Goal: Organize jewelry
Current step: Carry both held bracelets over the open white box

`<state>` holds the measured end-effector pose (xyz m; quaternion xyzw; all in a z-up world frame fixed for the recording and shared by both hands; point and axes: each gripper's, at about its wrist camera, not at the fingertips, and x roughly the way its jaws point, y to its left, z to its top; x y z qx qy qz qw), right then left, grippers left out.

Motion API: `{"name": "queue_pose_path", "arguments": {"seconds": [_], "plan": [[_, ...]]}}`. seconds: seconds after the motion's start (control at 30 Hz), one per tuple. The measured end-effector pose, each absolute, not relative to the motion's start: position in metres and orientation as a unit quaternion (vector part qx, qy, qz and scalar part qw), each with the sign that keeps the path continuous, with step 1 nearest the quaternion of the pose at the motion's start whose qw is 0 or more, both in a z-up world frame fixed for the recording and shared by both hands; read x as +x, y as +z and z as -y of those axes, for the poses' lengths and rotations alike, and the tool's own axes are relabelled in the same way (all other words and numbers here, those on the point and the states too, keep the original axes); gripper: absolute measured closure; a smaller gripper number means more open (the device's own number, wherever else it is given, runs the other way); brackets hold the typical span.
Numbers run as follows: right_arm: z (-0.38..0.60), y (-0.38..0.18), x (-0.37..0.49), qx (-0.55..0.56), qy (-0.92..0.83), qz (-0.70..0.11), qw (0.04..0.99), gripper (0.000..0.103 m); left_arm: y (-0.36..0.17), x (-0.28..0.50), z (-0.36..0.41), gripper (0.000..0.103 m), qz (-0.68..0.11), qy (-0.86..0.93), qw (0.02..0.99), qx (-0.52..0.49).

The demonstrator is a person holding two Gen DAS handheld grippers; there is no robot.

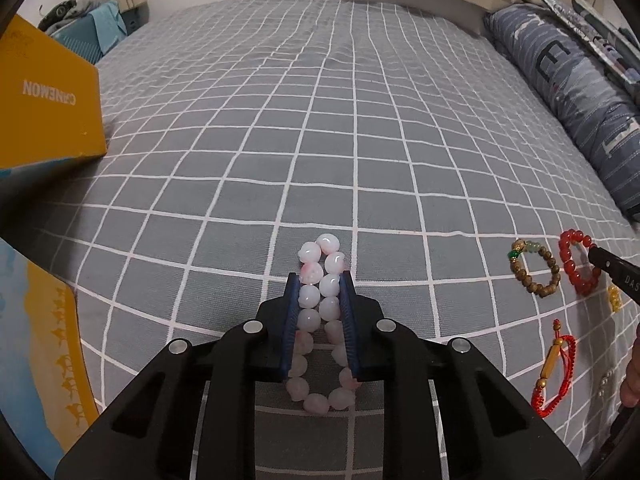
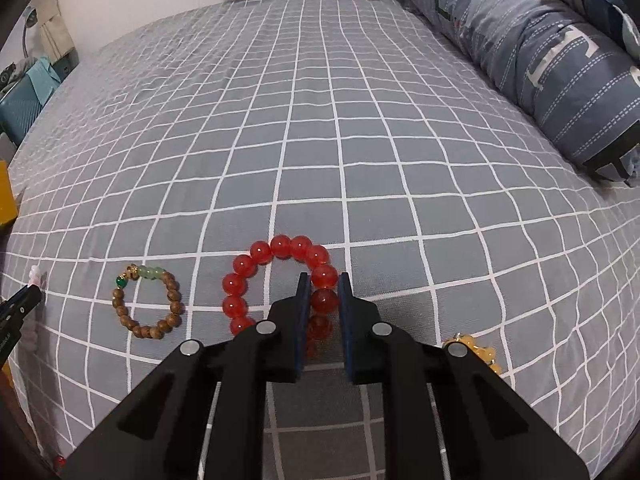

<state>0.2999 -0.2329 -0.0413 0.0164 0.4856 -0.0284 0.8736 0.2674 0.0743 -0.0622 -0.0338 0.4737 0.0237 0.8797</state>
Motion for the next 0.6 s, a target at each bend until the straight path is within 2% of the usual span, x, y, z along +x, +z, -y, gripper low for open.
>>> {"name": "queue_pose_path", "arguments": {"seconds": [0.6], "plan": [[0.223, -0.013, 0.285, 0.012, -0.015, -0.455, 0.890, 0.090, -0.037, 0.253, -0.075, 0.084, -0.448, 0.015, 0.893, -0.043]]}}
